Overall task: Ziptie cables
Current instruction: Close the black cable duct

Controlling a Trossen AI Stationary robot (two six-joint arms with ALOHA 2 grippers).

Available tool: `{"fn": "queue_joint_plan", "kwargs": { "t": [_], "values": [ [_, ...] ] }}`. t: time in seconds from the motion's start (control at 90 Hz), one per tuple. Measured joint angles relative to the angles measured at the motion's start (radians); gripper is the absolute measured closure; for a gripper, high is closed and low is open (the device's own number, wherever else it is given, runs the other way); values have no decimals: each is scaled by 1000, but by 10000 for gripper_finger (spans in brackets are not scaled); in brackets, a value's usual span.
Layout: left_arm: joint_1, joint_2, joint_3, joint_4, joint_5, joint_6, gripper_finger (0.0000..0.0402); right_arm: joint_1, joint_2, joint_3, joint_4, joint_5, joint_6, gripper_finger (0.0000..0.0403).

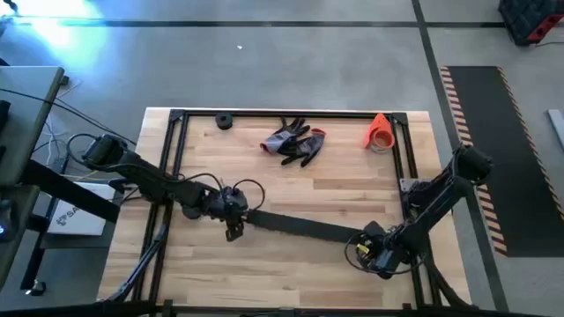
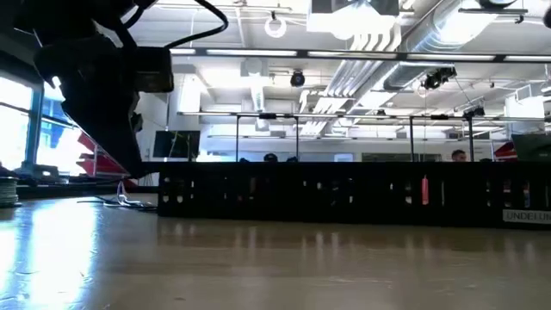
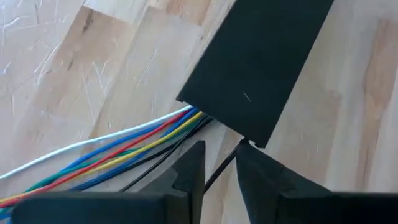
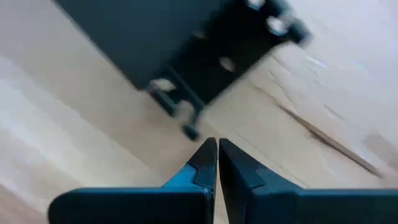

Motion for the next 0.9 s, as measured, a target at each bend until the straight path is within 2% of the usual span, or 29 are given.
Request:
{"fn": "queue_joint_plan", "kwargs": {
  "t": [0.2, 0.411, 0.478, 0.9],
  "values": [
    [0, 15, 0, 31, 3, 0, 354, -10, 0, 0, 19, 80, 9, 403],
    [-2, 118, -2, 177, 48, 11, 386, -50, 0, -2, 22, 83, -55, 403],
    [-3, 135, -4, 184, 41, 11, 396, -55, 1, -3, 19, 137, -54, 403],
    [5, 39, 4, 100, 23, -19, 401, -5, -73, 2, -53, 92, -11, 403]
  ]
}}
